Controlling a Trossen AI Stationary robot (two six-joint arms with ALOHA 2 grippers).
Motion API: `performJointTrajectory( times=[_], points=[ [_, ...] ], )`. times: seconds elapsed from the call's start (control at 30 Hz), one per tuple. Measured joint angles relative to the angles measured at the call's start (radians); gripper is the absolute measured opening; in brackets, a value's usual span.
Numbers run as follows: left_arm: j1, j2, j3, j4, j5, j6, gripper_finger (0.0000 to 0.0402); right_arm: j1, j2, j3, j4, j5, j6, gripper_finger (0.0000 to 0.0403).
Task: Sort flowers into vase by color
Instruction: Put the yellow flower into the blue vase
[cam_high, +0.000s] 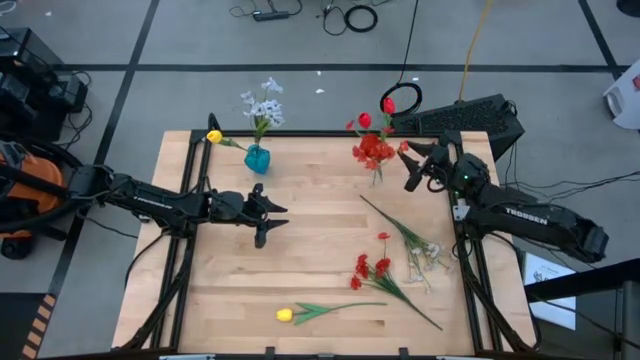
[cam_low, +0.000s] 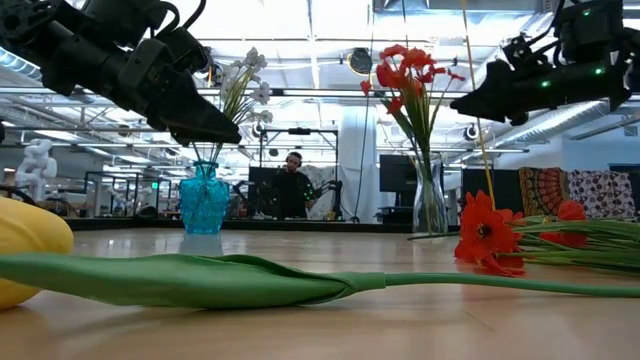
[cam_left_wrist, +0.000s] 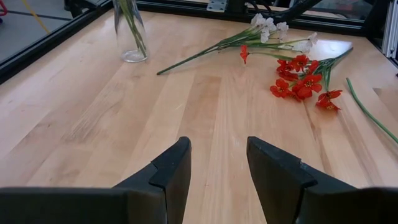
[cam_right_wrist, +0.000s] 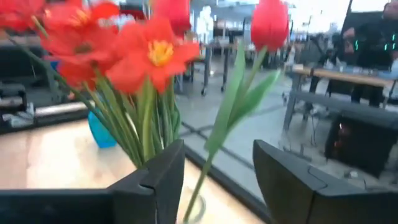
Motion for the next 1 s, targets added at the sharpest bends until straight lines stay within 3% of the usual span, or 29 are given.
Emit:
performJointTrajectory(
  times=[0.2,0.5,0.67,0.87,1.0],
  points=[
    [0.0,0.0,0.0,0.0,0.0,0.0,0.0162,0.001,-0.062,0.129,-0.376,0.038,0.074,0.0138],
    [0.0,0.0,0.0,0.0,-0.004,0.0,0.0162,0.022,-0.05,0.424,-1.09,0.101,0.218,0.0011],
    [-0.003,0.0,0.0,0.005,-0.039,-0.022,0.0162,0.076,-0.046,0.442,-1.181,0.092,0.334,0.0007],
    [-0.088,0.018,0.009,-0.007,-0.184,-0.078,0.0162,0.136,-0.015,0.442,-1.411,0.102,0.492,0.0001],
    [-0.164,0.092,0.089,-0.076,-0.282,-0.082,0.0162,0.166,-0.005,0.442,-1.486,0.104,0.54,0.0001]
  ],
)
